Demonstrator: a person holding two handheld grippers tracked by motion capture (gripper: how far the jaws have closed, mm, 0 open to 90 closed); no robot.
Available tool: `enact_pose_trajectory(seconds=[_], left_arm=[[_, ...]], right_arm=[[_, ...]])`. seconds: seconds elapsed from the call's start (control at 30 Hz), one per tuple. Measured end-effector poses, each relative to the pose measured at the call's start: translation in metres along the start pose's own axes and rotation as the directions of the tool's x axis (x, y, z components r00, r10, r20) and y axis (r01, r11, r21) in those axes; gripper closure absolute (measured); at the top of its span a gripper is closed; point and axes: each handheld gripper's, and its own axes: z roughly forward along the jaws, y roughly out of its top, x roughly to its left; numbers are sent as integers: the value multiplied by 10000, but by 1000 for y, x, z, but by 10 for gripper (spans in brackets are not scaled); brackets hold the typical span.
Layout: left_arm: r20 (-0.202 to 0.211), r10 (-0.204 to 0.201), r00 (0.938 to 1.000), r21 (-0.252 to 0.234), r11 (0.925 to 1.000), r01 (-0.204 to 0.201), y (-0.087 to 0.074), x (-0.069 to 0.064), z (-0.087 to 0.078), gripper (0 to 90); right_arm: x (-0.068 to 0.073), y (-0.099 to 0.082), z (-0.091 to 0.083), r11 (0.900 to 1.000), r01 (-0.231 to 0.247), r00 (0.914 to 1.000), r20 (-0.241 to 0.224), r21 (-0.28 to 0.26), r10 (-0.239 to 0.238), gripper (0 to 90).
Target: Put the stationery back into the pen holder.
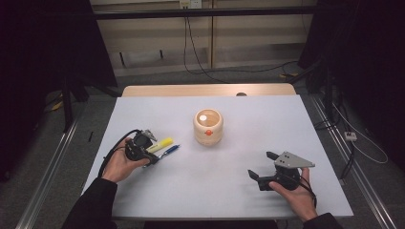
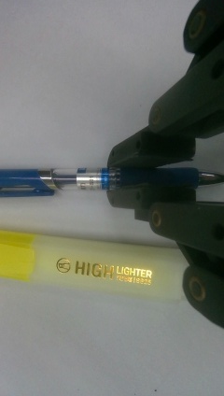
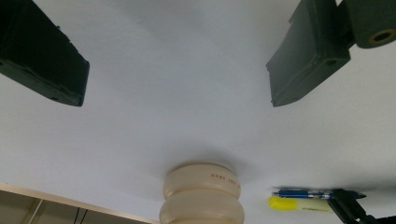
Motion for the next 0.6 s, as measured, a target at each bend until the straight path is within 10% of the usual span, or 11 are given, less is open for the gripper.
enact_pose_trajectory(seconds=[0.6], left_arm=[[573, -36, 9984, -1237, 9923, 107, 1, -17, -8, 801]], right_arm=[[4, 1, 1, 9999, 125, 9994, 327, -103, -121, 48]])
